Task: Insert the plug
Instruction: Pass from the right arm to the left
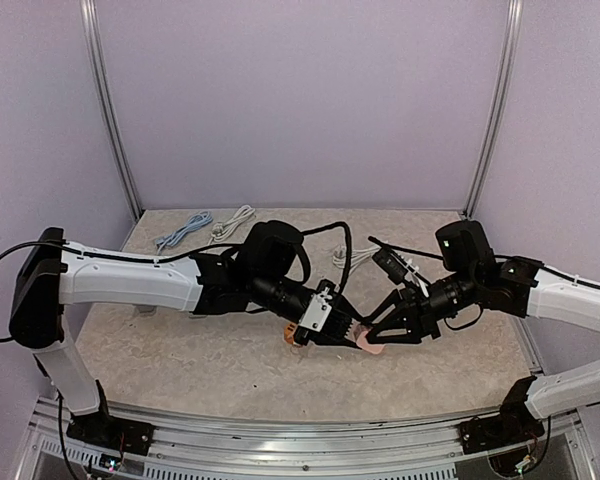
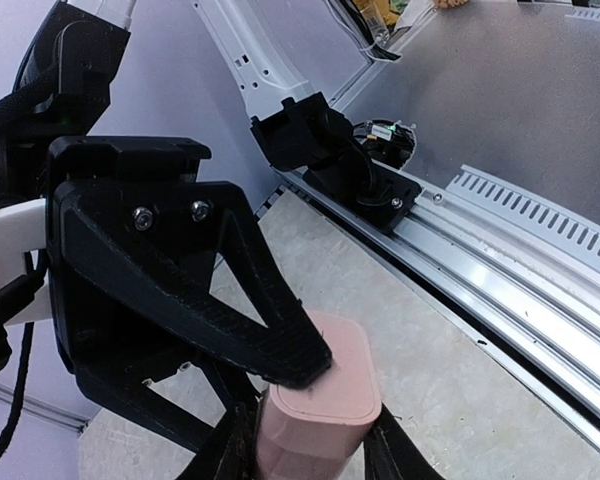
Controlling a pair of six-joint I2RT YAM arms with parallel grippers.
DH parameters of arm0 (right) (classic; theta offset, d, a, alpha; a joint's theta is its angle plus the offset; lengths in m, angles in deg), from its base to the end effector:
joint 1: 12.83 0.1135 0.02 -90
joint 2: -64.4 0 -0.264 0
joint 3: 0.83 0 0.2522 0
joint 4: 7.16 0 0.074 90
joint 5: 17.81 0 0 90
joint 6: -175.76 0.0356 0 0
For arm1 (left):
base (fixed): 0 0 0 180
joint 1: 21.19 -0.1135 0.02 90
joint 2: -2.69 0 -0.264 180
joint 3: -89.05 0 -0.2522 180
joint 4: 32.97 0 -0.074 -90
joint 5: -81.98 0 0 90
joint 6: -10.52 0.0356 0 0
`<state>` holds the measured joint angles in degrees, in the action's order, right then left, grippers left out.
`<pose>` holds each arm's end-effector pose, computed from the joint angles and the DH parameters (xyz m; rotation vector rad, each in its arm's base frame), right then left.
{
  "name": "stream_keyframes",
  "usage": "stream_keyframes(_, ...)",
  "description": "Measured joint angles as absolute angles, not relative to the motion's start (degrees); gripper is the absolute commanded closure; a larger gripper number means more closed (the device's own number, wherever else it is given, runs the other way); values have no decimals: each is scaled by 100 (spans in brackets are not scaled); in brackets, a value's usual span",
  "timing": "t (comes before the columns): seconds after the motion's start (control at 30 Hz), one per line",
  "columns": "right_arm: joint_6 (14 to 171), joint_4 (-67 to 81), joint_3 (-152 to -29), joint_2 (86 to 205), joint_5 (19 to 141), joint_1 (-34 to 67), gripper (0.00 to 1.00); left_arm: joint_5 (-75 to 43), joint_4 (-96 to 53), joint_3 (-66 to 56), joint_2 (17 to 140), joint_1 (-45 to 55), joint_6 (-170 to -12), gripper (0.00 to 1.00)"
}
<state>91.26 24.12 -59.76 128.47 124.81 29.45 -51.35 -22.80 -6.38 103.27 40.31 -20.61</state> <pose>0.1531 0.1775 0.2716 -1.2295 1.9369 1.4614 0.1697 -0.3637 0.2594 1.9034 0.5430 -0.7905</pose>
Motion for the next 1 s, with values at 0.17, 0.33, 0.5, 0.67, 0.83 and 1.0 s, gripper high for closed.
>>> stream_keyframes(0.17,9167,2392,-5976,12847,12512,2945,72,-5144,-2248,-608,10333,4037,-1982,75)
stream_keyframes(0.33,9248,2423,-5976,12847,12595,2943,72,-5198,-2171,-579,10335,4055,-1829,91)
stream_keyframes(0.5,9274,2436,-5976,12847,12610,2943,69,-5179,-2099,-544,10342,4072,-1831,92)
stream_keyframes(0.67,9255,2523,-5985,12850,12610,2943,44,-5128,-2092,-544,10344,4103,-1899,94)
stream_keyframes(0.83,8870,2746,-6243,12784,12252,2956,20,-5004,-2285,-592,10359,4162,-2349,96)
stream_keyframes(1.0,8420,3155,-6671,12364,11758,2956,23,-4800,-2656,-911,10359,4214,-2970,100)
